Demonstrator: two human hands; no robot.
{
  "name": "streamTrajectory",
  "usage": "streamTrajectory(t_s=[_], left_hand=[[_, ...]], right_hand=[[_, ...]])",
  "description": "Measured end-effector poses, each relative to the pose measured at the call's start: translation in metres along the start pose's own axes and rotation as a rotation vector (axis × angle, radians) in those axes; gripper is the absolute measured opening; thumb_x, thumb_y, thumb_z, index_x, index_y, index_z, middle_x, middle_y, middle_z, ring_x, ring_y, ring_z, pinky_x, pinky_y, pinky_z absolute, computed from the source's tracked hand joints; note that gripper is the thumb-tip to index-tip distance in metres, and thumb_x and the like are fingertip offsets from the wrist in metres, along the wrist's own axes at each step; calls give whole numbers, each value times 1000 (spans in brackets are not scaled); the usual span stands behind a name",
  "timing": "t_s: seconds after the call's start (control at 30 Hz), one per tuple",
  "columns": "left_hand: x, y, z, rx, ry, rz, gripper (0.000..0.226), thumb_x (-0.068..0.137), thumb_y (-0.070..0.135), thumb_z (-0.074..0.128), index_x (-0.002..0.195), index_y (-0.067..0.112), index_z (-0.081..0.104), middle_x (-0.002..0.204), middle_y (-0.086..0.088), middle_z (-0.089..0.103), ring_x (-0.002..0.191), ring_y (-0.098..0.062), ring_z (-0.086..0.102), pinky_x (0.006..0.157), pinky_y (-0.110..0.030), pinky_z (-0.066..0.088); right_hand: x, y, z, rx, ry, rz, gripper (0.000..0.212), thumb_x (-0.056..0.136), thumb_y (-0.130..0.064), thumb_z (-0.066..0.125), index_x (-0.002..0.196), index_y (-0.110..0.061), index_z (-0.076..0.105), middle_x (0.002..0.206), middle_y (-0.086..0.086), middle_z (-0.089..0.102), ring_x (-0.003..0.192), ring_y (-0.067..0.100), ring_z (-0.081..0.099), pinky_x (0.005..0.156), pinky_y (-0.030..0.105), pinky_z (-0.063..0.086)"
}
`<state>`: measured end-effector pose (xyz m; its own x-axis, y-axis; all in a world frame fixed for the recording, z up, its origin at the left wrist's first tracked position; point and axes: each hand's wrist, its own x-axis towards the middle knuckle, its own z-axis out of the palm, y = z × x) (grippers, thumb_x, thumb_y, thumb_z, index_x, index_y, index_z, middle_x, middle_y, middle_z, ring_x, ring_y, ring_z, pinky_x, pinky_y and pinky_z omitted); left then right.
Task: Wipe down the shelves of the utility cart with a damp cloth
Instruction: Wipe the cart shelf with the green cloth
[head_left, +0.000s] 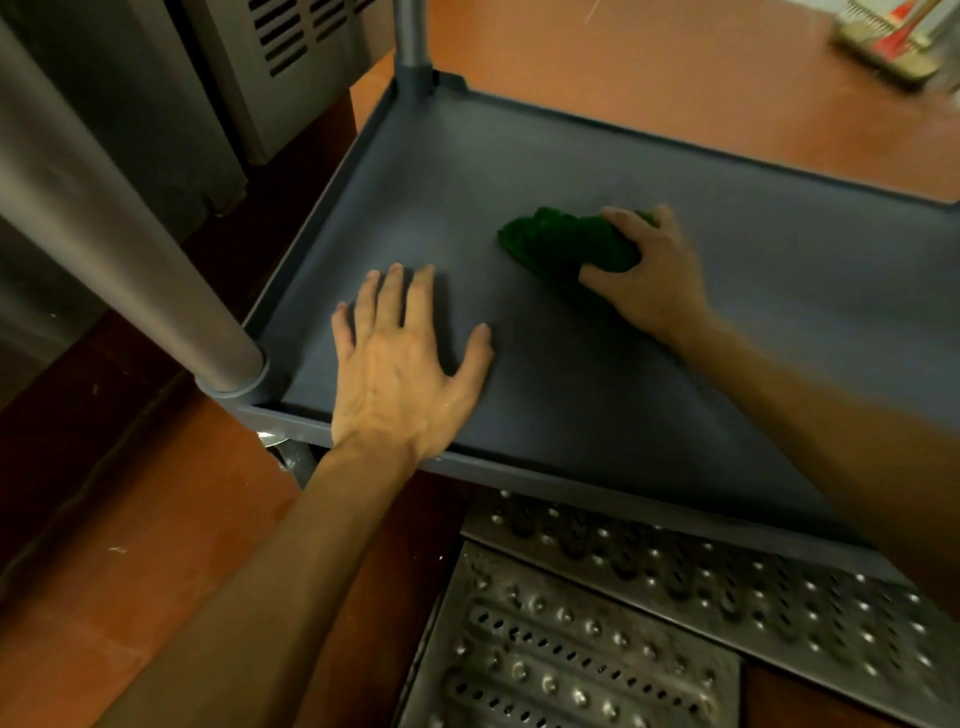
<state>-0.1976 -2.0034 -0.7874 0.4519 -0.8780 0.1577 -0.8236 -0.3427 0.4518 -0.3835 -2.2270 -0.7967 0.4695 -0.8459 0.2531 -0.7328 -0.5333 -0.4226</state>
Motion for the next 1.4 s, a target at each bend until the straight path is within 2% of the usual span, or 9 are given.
streamTrajectory(t_s=[0.27,0.4,0.5,0.63,0.77,0.93,1.03,1.23,1.4], left_hand=[[-6,3,-4,8,31,-8,74,93,62,32,151,15,34,159,-13,34,151,-29,20,123,-54,14],[-8,4,-6,28,25,-17,74,93,61,31,151,14,34,159,-13,34,151,-29,22,123,-54,14],[-10,4,-7,22,30,-18,73,94,60,31,151,14,35,158,-13,35,150,-29,23,122,-54,15],[-13,3,-8,22,31,-21,72,94,60,31,149,14,37,157,-13,37,150,-29,24,122,-54,16],[-14,2,-10,41,-15,-2,75,92,62,30,152,16,33,161,-13,30,151,-30,20,123,-54,13],[-12,-1,-7,171,-133,51,84,89,71,22,157,21,19,166,-11,12,153,-32,8,123,-55,8],[-11,-2,-3,227,-186,68,88,87,75,15,159,24,11,168,-10,3,154,-30,1,123,-55,4],[-11,-6,0,203,-183,56,87,87,77,14,158,27,9,168,-7,2,155,-27,-2,124,-53,3],[-12,-6,3,186,-162,50,86,89,78,17,158,29,7,168,-6,2,155,-25,-3,124,-54,5]], right_hand=[[-76,-10,-14,55,-9,-45,64,74,-49,71,131,-26,57,111,5,49,97,26,57,82,38,54],[-101,-17,-23,105,-57,-5,65,68,-60,60,128,-35,55,111,-4,44,99,19,55,83,35,52],[-115,-21,-29,136,-109,23,58,69,-56,65,124,-43,53,109,-10,41,101,16,53,86,37,52],[-137,-27,-35,166,-138,9,57,66,-59,63,121,-47,53,107,-7,44,98,17,54,85,40,53],[-152,-26,-36,175,-117,-99,54,69,-51,67,121,-40,57,106,-4,46,92,18,55,81,39,54],[-134,-17,-29,123,-41,-145,55,70,-50,67,122,-33,60,105,-4,48,85,15,55,75,34,55],[-106,-5,-23,99,30,-90,61,72,-49,71,128,-27,59,111,3,51,93,20,58,80,32,53],[-41,17,-8,27,123,44,67,75,-52,69,135,-26,53,116,14,50,98,34,57,83,42,52],[11,33,5,-85,144,91,62,88,-47,61,142,-24,41,125,24,42,108,46,47,87,49,46]])
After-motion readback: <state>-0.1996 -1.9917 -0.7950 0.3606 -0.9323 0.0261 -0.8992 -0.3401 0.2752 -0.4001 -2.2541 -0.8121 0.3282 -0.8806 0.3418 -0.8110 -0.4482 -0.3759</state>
